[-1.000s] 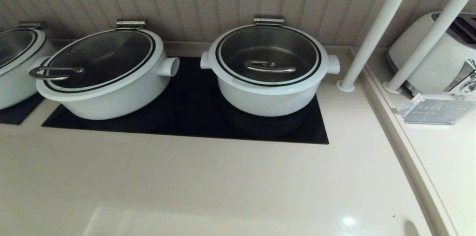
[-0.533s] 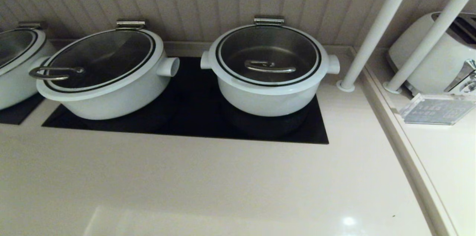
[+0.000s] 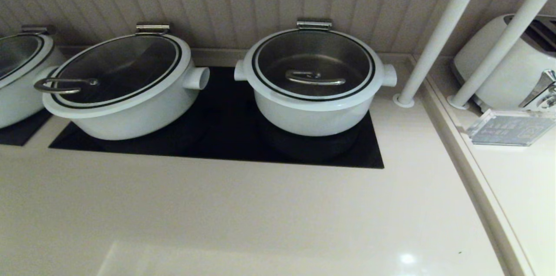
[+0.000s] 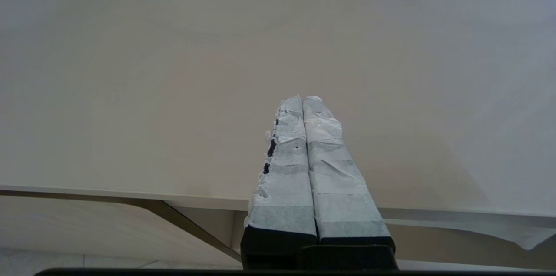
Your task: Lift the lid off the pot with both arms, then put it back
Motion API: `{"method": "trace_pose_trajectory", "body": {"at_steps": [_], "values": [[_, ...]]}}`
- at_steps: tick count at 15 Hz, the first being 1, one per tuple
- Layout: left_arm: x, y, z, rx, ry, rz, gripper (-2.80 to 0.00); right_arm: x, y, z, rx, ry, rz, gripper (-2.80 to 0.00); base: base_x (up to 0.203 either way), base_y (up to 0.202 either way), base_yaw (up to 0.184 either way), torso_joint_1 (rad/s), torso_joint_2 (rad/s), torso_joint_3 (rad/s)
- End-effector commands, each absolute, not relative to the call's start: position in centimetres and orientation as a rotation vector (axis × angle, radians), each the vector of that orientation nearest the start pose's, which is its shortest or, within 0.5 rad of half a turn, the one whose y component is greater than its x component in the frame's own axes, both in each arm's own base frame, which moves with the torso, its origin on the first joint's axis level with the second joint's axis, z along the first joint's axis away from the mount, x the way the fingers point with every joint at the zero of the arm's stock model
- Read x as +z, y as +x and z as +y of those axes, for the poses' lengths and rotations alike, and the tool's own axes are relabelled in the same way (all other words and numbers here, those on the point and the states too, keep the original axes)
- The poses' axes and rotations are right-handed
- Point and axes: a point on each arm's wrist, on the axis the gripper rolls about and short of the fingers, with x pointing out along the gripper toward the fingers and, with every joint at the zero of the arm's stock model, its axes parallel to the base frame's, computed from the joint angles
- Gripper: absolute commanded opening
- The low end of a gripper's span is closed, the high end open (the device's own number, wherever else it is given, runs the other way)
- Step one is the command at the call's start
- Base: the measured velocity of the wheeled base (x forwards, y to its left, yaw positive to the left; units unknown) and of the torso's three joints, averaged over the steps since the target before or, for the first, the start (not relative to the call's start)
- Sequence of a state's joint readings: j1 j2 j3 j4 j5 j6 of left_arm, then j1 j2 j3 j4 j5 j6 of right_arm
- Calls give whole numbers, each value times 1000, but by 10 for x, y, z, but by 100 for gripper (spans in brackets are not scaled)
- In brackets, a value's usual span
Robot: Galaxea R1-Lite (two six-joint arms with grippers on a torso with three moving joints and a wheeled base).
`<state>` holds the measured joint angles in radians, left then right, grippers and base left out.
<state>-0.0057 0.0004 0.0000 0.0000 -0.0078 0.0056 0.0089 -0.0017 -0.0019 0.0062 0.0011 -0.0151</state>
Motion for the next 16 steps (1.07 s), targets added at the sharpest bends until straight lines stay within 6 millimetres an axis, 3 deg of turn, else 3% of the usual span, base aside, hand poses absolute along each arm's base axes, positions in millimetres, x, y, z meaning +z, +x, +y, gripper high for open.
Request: {"method": "trace_pose_trajectory", "body": {"at_steps": [1, 16], "values": [[75, -23, 0, -14, 8, 0, -280, 75, -23, 0, 10, -15, 5, -280, 0, 0, 0, 0, 0, 0], [76, -23, 0, -14, 7, -1, -280, 76, -23, 0, 9, -15, -2, -280, 0, 0, 0, 0, 0, 0]]}}
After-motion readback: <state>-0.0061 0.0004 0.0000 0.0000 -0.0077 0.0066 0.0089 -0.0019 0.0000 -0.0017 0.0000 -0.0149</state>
